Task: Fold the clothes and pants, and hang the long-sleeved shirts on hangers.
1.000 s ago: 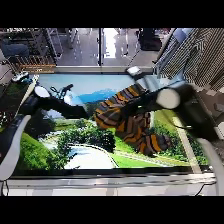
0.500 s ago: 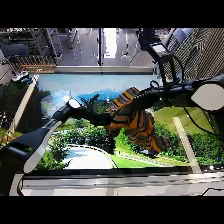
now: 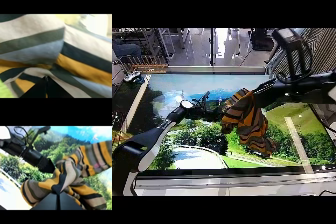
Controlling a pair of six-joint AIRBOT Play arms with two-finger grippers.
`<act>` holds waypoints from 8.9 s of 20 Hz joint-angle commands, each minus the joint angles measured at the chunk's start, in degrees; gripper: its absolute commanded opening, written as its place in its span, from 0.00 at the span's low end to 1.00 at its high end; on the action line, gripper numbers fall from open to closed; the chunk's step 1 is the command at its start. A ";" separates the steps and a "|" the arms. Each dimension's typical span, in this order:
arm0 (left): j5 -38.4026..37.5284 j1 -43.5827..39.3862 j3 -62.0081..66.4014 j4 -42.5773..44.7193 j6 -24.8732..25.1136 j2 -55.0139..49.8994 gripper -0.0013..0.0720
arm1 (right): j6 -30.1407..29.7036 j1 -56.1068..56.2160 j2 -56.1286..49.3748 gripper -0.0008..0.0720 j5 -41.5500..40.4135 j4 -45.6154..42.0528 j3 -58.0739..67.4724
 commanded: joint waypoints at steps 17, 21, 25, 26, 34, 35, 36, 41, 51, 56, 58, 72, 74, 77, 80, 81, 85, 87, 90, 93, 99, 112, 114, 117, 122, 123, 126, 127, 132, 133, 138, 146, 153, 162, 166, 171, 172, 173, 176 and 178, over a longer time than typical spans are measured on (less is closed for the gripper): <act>-17.64 16.44 -1.11 37.29 2.73 45.22 0.55 | 0.09 -0.11 -5.60 0.04 -13.44 11.41 0.96; -16.22 16.41 -12.33 38.14 4.04 42.23 0.69 | 3.48 -6.80 -20.44 0.37 -14.40 11.10 -4.04; -6.25 16.35 -20.68 37.27 6.36 33.51 0.72 | 0.07 -14.73 -25.51 0.68 -6.32 16.96 -4.07; -4.50 16.35 -20.61 35.63 6.38 29.90 0.72 | -0.74 -15.78 -25.51 0.71 -3.32 19.15 -4.07; -1.86 14.12 -14.71 29.22 5.70 10.71 0.72 | 2.75 -11.06 -26.25 0.84 -0.02 19.80 -17.31; -1.38 14.12 -14.01 29.38 5.18 10.10 0.72 | 3.85 -10.54 -26.53 0.84 -2.75 20.24 -19.93; -1.25 14.12 -13.53 29.53 4.28 9.51 0.72 | 4.13 -10.10 -27.21 0.84 -4.57 21.18 -21.68; -4.68 12.44 -13.49 29.51 4.17 7.39 0.72 | 4.13 -6.47 -33.79 0.78 -10.49 27.08 -23.17; -15.96 10.64 -5.29 26.69 5.84 7.43 0.03 | 6.43 -8.81 -32.70 0.04 0.22 11.08 -6.12; -30.86 16.63 11.65 26.71 4.11 17.33 0.03 | 0.98 -12.57 -27.61 0.04 6.49 10.69 14.45; -31.26 17.29 11.80 27.26 4.17 23.39 0.03 | -4.55 -14.73 -22.93 0.04 10.71 10.23 14.23; -15.56 8.20 -1.75 37.16 -7.82 7.89 0.62 | -15.72 -28.83 -13.42 0.69 10.25 5.88 -32.79; -15.74 8.20 -0.48 39.19 -7.61 3.58 0.63 | -14.43 -28.57 -13.42 0.85 2.51 6.86 -32.00; -14.67 8.22 -0.24 43.41 -7.30 1.31 0.63 | -14.64 -27.21 -13.94 0.93 -10.43 11.80 -31.87; -14.51 7.65 -0.24 43.47 -4.13 0.96 0.72 | -18.78 -22.14 -18.05 0.97 -19.76 13.81 -31.85; -14.49 7.26 -0.24 43.43 -4.11 0.92 0.72 | -20.15 -19.85 -20.02 0.97 -22.47 13.79 -31.85; -14.58 5.81 -0.24 39.47 -1.53 0.92 0.64 | -22.10 -12.61 -27.06 0.96 -27.98 13.49 -31.63; -14.75 5.51 -0.24 36.48 -0.94 0.92 0.24 | -21.99 -11.02 -29.31 0.81 -28.04 13.29 -31.28; -15.93 5.66 -0.24 36.37 -0.98 0.98 0.04 | -20.81 -10.80 -29.20 0.16 -26.47 12.17 -30.51; -20.83 6.80 -0.24 36.37 -0.85 2.67 0.03 | -17.92 -10.78 -27.15 0.04 -20.06 7.67 -24.79; -26.86 12.90 7.19 36.35 2.12 21.59 0.03 | -14.73 -10.73 -15.80 0.04 -8.50 10.12 -4.50; -27.61 0.87 -11.23 39.21 5.70 41.13 0.03 | -0.39 -10.38 -18.73 0.55 -3.43 24.96 -5.20; -22.36 0.20 -20.46 44.22 3.89 40.92 0.03 | -0.59 -10.43 -19.04 0.55 1.81 22.03 -10.58; -19.08 4.24 -29.62 44.06 4.59 40.72 0.03 | -1.64 -10.54 -14.64 0.54 -0.02 23.28 -24.79; -18.99 5.40 -31.52 42.56 8.07 40.74 0.03 | -2.36 -5.35 -10.23 0.55 -17.86 37.59 -46.47; -19.02 5.22 -31.52 41.18 8.07 40.74 0.03 | -2.32 -3.34 -11.21 0.55 -21.92 39.60 -48.15; -19.10 5.18 -31.52 37.44 9.40 41.66 0.03 | -2.29 1.16 -16.90 0.52 -29.14 40.76 -47.15; -19.28 5.18 -31.52 37.46 9.38 42.36 0.03 | -2.29 1.40 -19.21 0.47 -29.99 40.72 -45.83; -20.28 5.20 -31.52 37.46 9.35 45.05 0.03 | 0.42 -0.39 -26.82 0.49 -31.32 40.85 -37.20; -20.26 5.20 -31.52 37.44 9.35 45.07 0.03 | 1.18 -0.55 -27.47 0.50 -31.23 41.18 -36.30; -20.26 5.20 -31.52 37.46 9.35 45.07 0.03 | 0.90 -0.24 -28.63 0.48 -38.27 51.49 -35.12; -20.26 5.20 -31.52 37.68 9.35 44.94 0.03 | -9.42 -0.48 -32.09 0.47 -44.09 55.08 -25.05; -20.26 5.20 -31.52 37.66 9.35 44.94 0.03 | 3.91 -0.68 -29.29 0.46 -17.51 29.53 -22.38; -20.74 5.18 -31.52 37.64 9.35 44.94 0.03 | 12.72 3.02 -34.60 0.44 -27.02 21.88 -22.38; -20.68 5.18 -31.52 37.62 9.33 44.94 0.04 | 13.16 3.08 -35.54 0.04 -32.11 21.99 -22.18; -21.57 4.96 -31.52 37.77 9.33 44.98 0.42 | 8.13 2.91 -33.05 0.03 -8.41 13.75 -12.57; -21.81 4.94 -31.45 39.21 9.05 45.05 0.83 | 7.63 2.99 -31.56 0.03 -4.59 12.37 -10.64; -21.84 5.29 -30.82 42.34 7.72 45.16 0.88 | 6.99 3.08 -29.79 0.03 -1.79 11.52 -9.40; -18.47 7.93 -23.28 46.86 2.78 45.13 0.88 | 6.40 3.69 -25.66 0.03 2.47 10.73 -9.18; -12.31 8.46 -20.59 43.69 5.53 44.41 0.87 | 6.43 4.76 -24.28 0.03 3.04 10.27 -9.18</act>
